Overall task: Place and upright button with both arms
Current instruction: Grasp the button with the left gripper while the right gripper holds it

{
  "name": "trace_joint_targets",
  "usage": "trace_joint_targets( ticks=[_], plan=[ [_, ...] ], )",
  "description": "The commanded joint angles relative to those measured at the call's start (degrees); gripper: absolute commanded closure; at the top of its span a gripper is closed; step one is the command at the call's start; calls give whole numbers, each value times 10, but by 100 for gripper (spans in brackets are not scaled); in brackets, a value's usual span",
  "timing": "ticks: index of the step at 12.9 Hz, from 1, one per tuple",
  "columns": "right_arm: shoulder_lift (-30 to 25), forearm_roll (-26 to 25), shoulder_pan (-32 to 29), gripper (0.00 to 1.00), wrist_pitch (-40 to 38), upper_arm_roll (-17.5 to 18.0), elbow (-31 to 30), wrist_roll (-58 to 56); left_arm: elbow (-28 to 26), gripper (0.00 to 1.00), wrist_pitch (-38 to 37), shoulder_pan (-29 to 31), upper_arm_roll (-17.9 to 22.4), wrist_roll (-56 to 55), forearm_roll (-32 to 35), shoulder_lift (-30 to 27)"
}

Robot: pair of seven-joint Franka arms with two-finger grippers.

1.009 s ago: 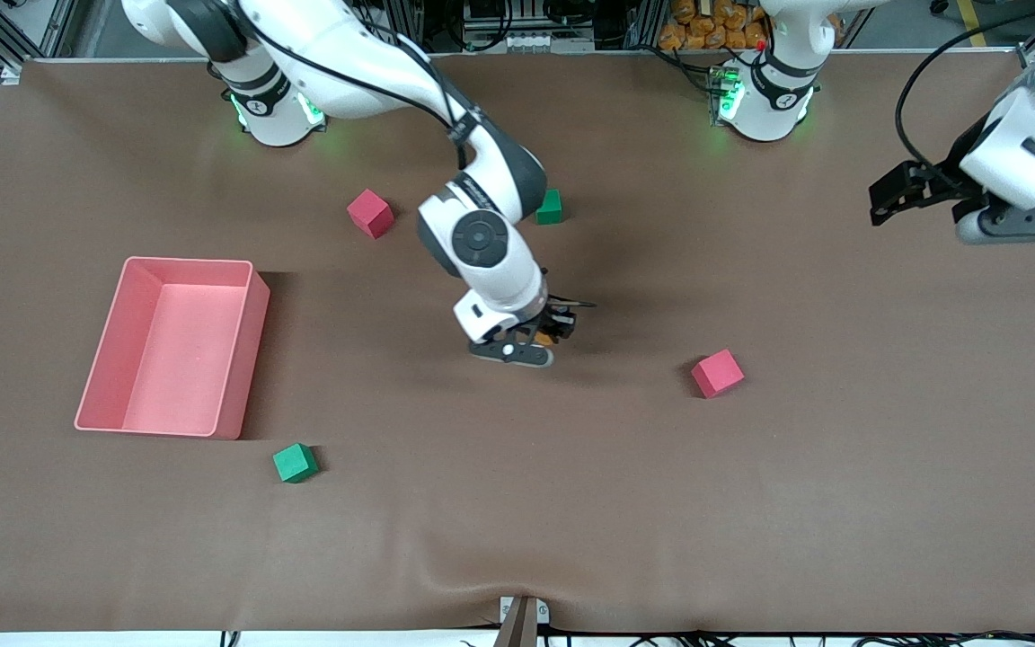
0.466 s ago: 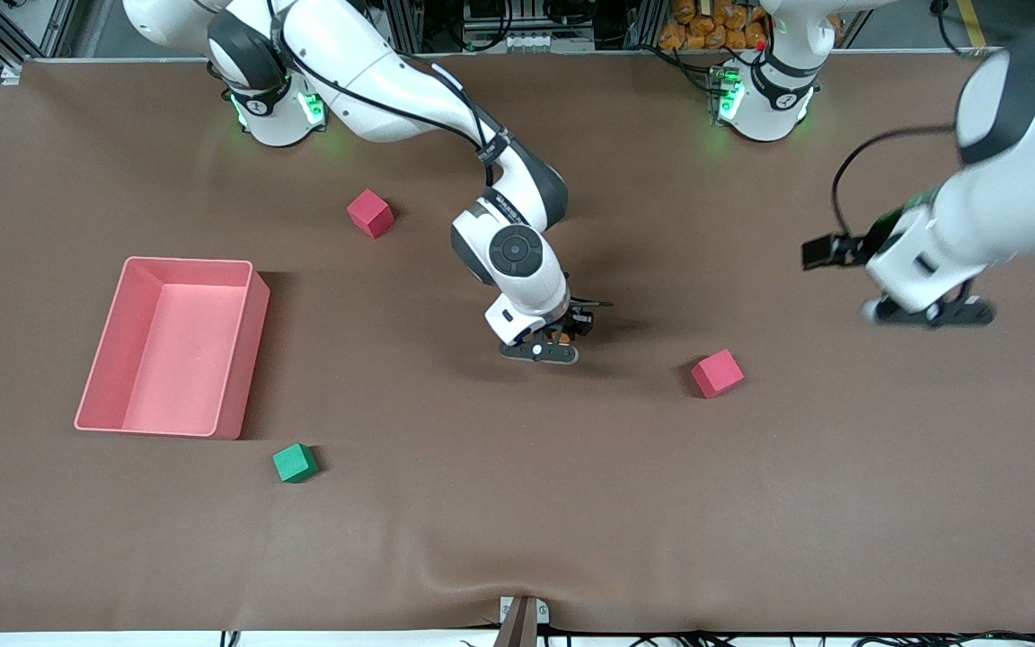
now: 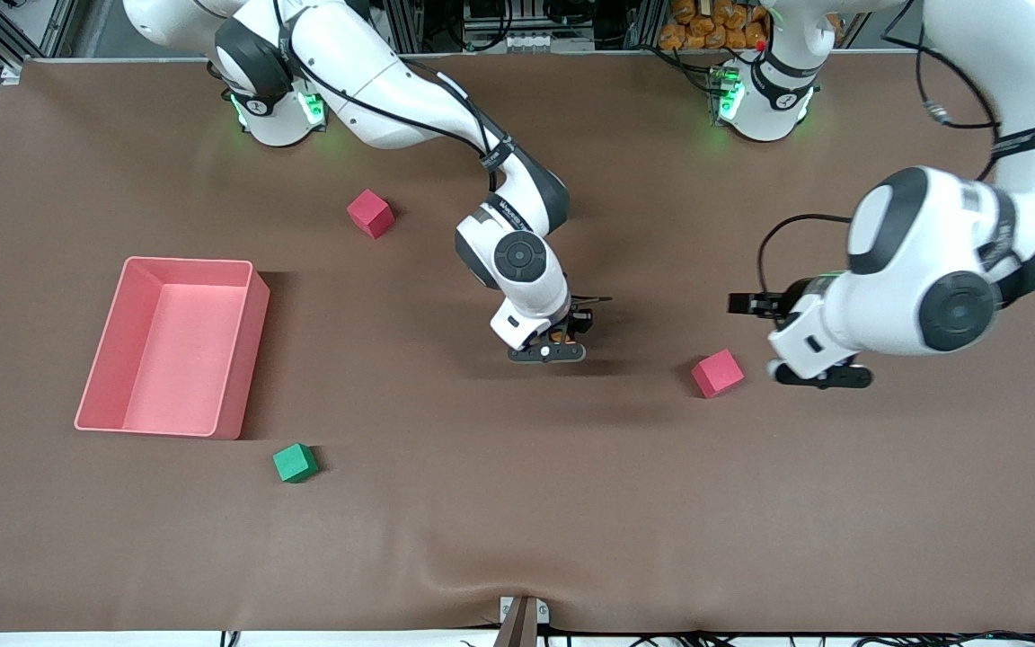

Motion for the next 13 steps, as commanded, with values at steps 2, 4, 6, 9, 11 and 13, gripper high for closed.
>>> trace_joint_targets(
  ticks=[2, 4, 6, 9, 11, 13],
  plan=[
    [10, -1, 4, 0, -12, -8, 24, -7, 16, 0, 10, -12, -1, -7, -9, 34],
    [-13, 3, -9, 0, -42, -6, 25, -8, 16, 0, 38, -31, -1, -10, -9, 43],
    [-34, 6, -37, 0, -89, -2, 42, -8, 17, 0, 43, -34, -1, -10, -14, 55],
    [-73, 4, -77, 0, -155, -8, 46, -10, 21, 0, 48, -58, -1, -10, -60, 85],
    [-111, 6, -137, 0, -227, -5, 46, -19, 34, 0, 71, -100, 2, -19, -60, 103],
    [-157, 9, -198, 0, -287, -1, 46, -57, 66, 5, 91, -155, 6, -86, -57, 131]
  ],
)
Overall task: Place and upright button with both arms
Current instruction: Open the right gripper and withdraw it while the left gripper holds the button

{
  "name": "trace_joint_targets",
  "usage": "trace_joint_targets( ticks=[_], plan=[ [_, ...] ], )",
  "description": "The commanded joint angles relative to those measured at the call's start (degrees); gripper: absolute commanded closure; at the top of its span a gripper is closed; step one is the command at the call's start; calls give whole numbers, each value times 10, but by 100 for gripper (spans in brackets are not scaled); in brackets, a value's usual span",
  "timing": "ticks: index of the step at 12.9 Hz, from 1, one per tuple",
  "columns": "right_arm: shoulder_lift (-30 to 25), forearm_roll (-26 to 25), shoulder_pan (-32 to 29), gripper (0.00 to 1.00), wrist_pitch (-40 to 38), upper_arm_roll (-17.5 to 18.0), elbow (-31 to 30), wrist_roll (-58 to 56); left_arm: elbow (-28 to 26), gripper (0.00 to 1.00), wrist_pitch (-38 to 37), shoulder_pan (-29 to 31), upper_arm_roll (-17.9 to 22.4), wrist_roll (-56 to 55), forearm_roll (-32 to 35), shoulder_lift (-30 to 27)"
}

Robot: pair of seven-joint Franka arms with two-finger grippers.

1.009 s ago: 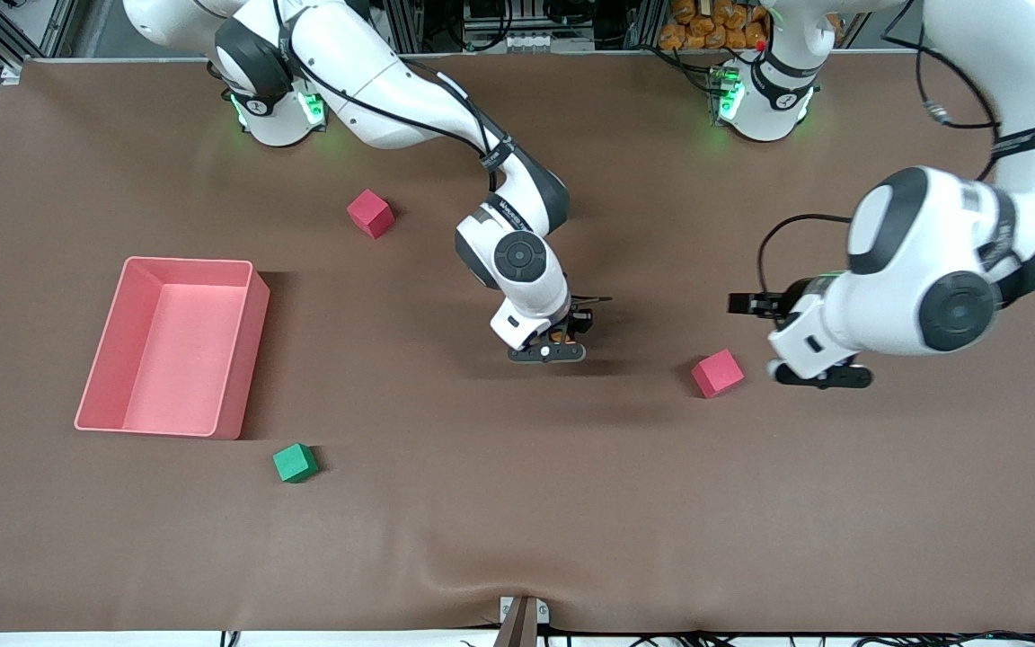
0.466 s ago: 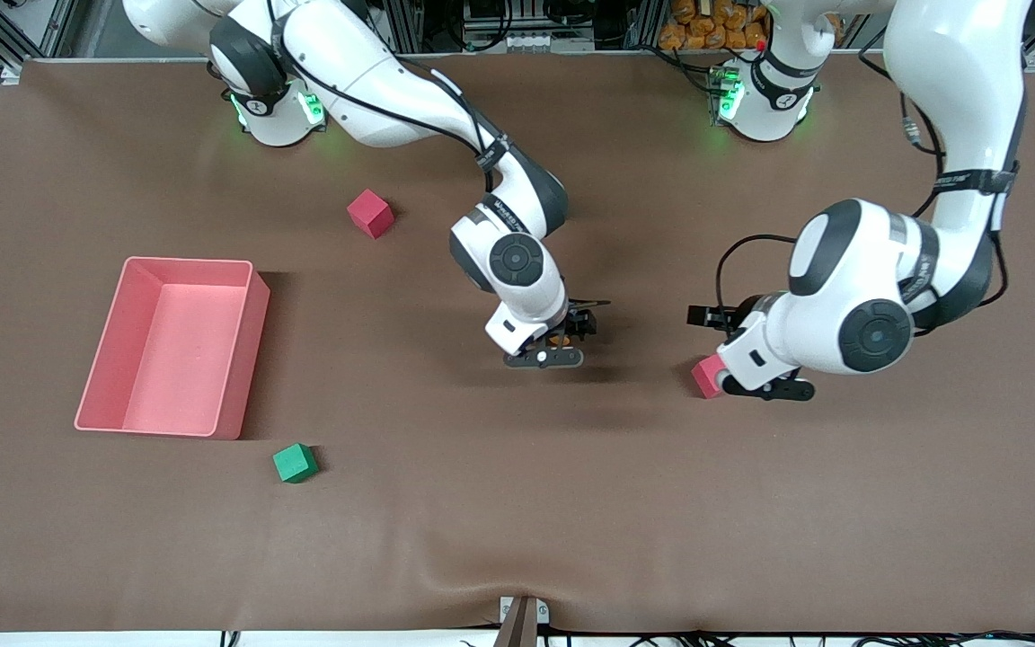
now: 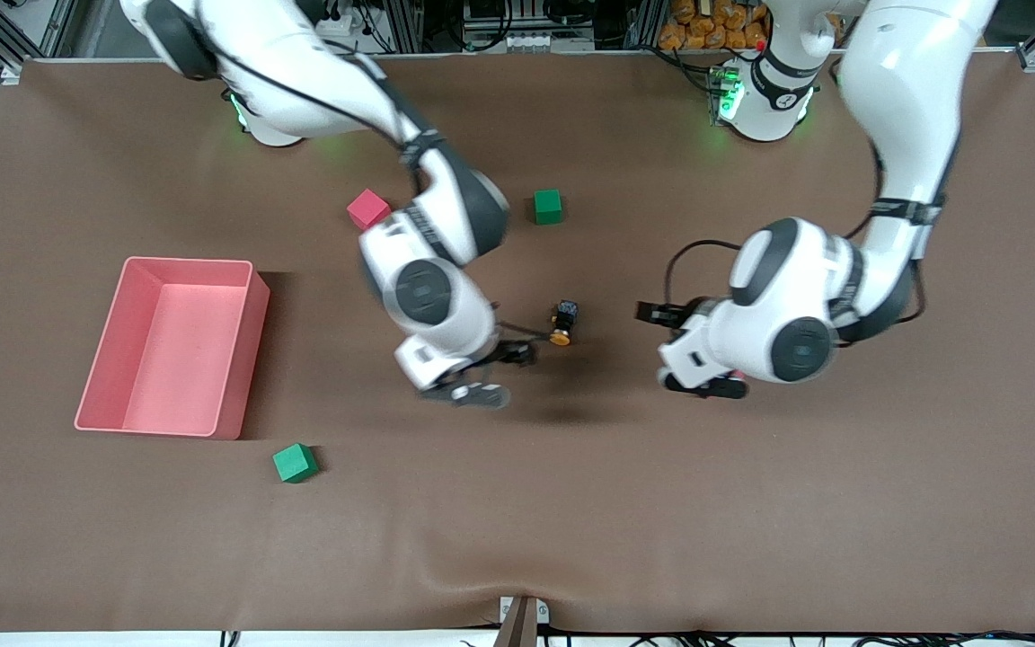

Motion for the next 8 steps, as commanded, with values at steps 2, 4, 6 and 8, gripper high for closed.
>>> trace_joint_targets(
  ticks=[2, 4, 6, 8],
  plan=[
    [-86, 9, -120, 0, -120, 15, -13, -96, 63, 11, 20, -90, 15, -61, 5, 58],
    [-114, 6, -170, 0, -170, 13, -13, -143, 65, 21, 50, -120, 17, -49, 28, 75],
    [-138, 5, -236, 0, -206, 15, -14, -193, 69, 21, 72, -150, 21, 12, 79, 92],
    [-170, 1, -270, 0, -256, 10, -16, -349, 68, 23, 73, -158, 21, 18, 79, 101]
  ],
)
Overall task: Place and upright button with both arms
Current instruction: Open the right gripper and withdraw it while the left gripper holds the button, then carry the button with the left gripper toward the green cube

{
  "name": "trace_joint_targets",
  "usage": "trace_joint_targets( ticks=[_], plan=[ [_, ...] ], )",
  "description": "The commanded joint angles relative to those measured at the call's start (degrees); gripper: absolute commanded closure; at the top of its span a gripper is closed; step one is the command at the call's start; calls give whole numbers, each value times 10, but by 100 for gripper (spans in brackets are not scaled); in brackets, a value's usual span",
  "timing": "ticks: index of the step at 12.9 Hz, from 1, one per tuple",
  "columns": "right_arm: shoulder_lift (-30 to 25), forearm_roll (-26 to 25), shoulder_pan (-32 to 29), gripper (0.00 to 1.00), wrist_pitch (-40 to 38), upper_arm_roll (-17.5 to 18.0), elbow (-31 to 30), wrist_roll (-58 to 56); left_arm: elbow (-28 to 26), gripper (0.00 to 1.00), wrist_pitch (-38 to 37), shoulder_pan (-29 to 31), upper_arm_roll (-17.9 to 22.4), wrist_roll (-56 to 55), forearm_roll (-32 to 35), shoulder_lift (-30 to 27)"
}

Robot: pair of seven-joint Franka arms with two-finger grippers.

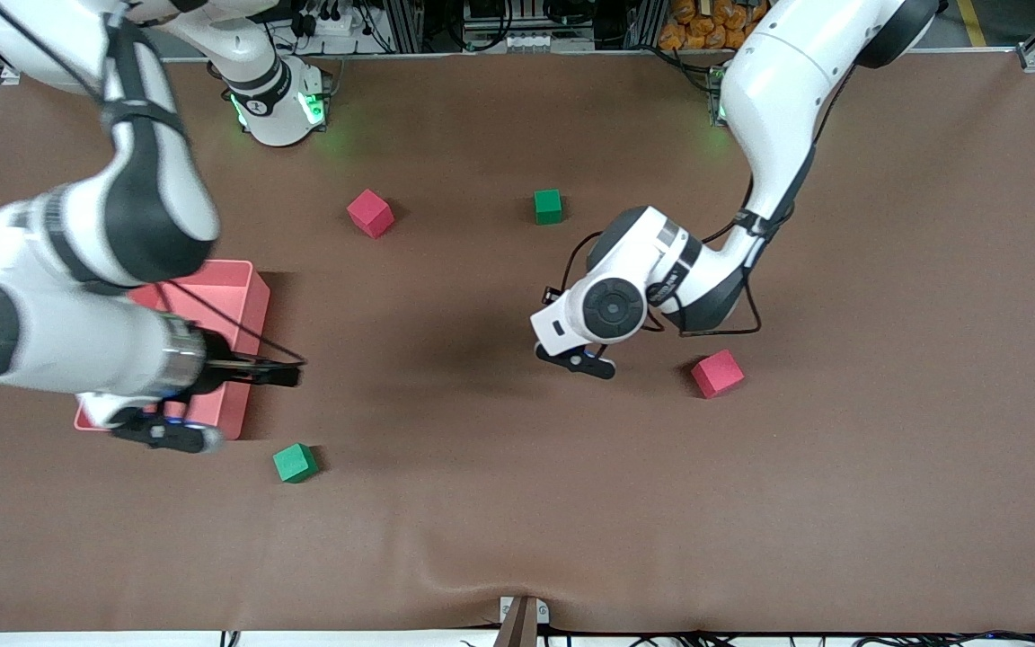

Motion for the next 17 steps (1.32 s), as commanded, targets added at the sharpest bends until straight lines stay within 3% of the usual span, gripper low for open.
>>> trace_joint_targets(
  ticks=[1, 4, 6, 8, 12, 15, 17],
  plan=[
    [-57, -9, -35, 0, -39, 6, -25, -132, 20, 25, -1, -16, 8, 18, 12, 22],
    [-120, -37, -57, 0, -47, 8, -24, -130, 23, 30, 7, -31, 19, 18, 15, 36],
    [-161, -50, -55, 0, -83, 10, -29, 1, 32, 32, 7, -56, 40, 13, 14, 49],
    [-218, -94, -48, 0, -78, 12, -85, 27, 56, 31, 7, -61, 43, 7, 13, 69],
    [-341, -105, -47, 0, 0, 11, -249, 25, 62, 32, 11, -61, 44, -2, 13, 88],
    [-344, -104, -53, 0, 8, 8, -264, 17, 62, 35, 21, -62, 44, -39, 12, 94],
    [-329, -104, -57, 0, 9, 10, -238, 7, 63, 38, 22, -62, 44, -54, 12, 99]
  ],
)
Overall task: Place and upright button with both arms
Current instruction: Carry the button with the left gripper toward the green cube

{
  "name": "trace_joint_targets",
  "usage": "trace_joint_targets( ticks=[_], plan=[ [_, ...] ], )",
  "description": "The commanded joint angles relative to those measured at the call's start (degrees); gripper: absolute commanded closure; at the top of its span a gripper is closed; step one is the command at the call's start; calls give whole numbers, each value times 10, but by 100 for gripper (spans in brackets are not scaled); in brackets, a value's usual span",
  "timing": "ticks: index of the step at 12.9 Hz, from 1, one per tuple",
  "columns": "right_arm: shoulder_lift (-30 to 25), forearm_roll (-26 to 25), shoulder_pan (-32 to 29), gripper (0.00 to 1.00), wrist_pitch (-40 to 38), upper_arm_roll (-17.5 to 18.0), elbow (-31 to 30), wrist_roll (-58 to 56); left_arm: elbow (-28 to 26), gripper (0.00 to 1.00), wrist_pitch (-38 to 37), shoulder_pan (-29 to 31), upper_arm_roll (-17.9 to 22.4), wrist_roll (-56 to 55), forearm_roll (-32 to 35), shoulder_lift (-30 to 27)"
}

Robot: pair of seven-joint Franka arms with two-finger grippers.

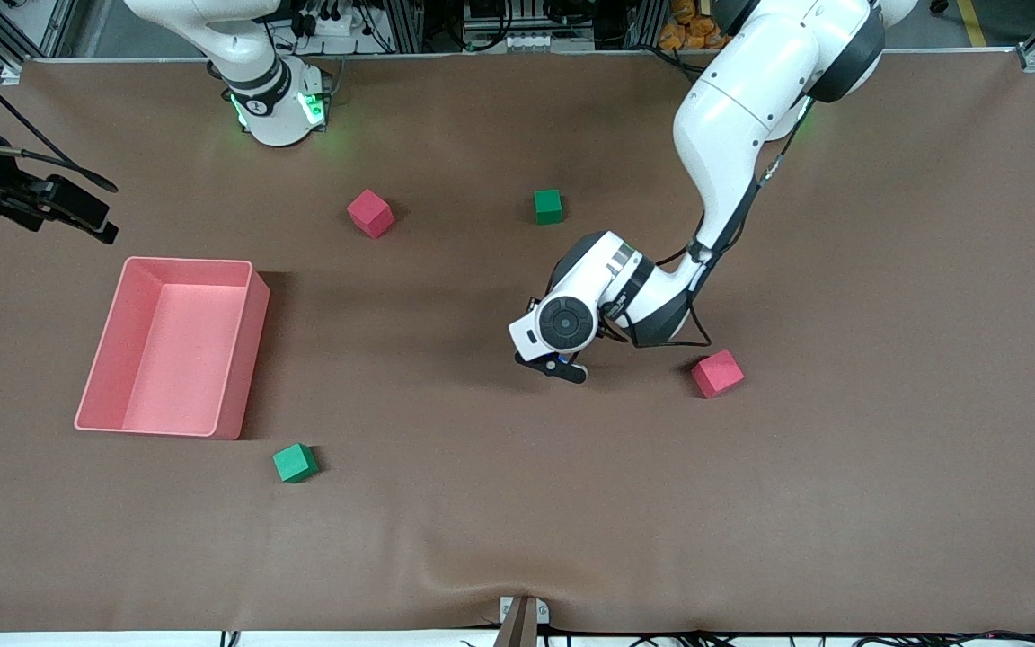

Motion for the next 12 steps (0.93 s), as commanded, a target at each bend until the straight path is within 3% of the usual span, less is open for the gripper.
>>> trace_joint_targets(
  ticks=[1, 4, 5, 6, 7, 12],
  plan=[
    [16, -11, -12, 0, 7, 3, 27, -25, 19, 42, 1, -5, 3, -25, 8, 12],
    [21, -11, -24, 0, -1, 0, 35, -50, 19, 53, 1, -5, 3, -35, 7, 12],
    [21, -12, -24, 0, -2, 0, 36, -51, 19, 63, 2, -5, 3, -36, 7, 14],
    [21, -11, -24, 0, -3, 0, 35, -50, 19, 85, 1, -5, 3, -36, 7, 14],
    [19, -11, -25, 0, -4, 0, 35, -50, 19, 100, 2, -5, 3, -36, 7, 14],
    [18, -26, -27, 0, -8, 3, 34, -60, 20, 100, 1, -6, 1, -64, 7, 2]
  ],
)
